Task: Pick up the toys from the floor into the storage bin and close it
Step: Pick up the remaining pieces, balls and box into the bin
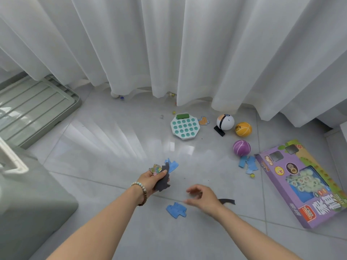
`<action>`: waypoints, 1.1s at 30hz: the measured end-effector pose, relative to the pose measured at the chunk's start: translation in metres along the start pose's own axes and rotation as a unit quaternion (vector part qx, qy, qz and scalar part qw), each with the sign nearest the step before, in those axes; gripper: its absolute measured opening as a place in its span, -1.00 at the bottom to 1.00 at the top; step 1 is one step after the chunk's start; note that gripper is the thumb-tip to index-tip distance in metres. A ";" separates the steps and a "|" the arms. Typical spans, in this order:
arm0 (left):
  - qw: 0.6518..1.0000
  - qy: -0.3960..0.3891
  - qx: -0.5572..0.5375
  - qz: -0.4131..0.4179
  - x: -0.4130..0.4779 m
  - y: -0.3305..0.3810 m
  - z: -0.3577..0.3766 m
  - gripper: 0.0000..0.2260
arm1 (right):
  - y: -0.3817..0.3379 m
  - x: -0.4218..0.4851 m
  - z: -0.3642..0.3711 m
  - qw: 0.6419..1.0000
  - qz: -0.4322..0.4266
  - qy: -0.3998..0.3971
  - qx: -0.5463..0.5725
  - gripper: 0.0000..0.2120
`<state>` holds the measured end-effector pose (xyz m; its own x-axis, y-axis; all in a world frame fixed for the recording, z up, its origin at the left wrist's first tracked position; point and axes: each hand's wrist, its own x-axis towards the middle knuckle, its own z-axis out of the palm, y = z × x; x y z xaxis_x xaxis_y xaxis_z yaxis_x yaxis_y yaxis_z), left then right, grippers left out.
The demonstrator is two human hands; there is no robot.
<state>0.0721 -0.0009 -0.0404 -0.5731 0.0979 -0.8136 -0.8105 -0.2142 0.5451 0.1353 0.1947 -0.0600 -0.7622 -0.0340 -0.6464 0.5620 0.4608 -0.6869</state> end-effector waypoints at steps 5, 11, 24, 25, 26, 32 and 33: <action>1.000 0.021 -0.009 -0.017 -0.006 -0.025 -0.019 -0.75 | 0.014 -0.011 0.031 0.992 -0.046 0.009 -0.117 -0.57; 0.999 0.038 -0.025 0.014 -0.007 -0.016 -0.016 -0.83 | 0.008 -0.004 0.050 0.982 -0.030 0.056 -0.179 -0.74; 0.999 0.039 -0.035 0.016 0.001 -0.015 -0.009 -0.84 | 0.015 -0.008 0.059 0.991 -0.014 0.045 -0.128 -0.66; 0.999 0.037 -0.035 0.015 0.002 -0.015 -0.009 -0.82 | 0.015 -0.007 0.057 0.991 -0.019 0.037 -0.131 -0.65; 0.999 0.035 -0.037 0.016 0.002 -0.015 -0.009 -0.81 | 0.015 -0.007 0.056 0.990 -0.024 0.029 -0.136 -0.64; 0.999 0.042 -0.016 0.015 0.003 -0.018 -0.020 -0.80 | 0.014 -0.013 0.062 0.978 -0.055 0.040 -0.196 -0.61; 0.999 0.044 -0.016 0.014 0.003 -0.018 -0.023 -0.81 | 0.014 -0.013 0.064 0.977 -0.055 0.044 -0.201 -0.63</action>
<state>0.0879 -0.0193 -0.0578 -0.5813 0.0052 -0.8137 -0.7892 -0.2474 0.5622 0.1736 0.1447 -0.0827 -0.8457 -0.0354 -0.5325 0.3161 0.7708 -0.5532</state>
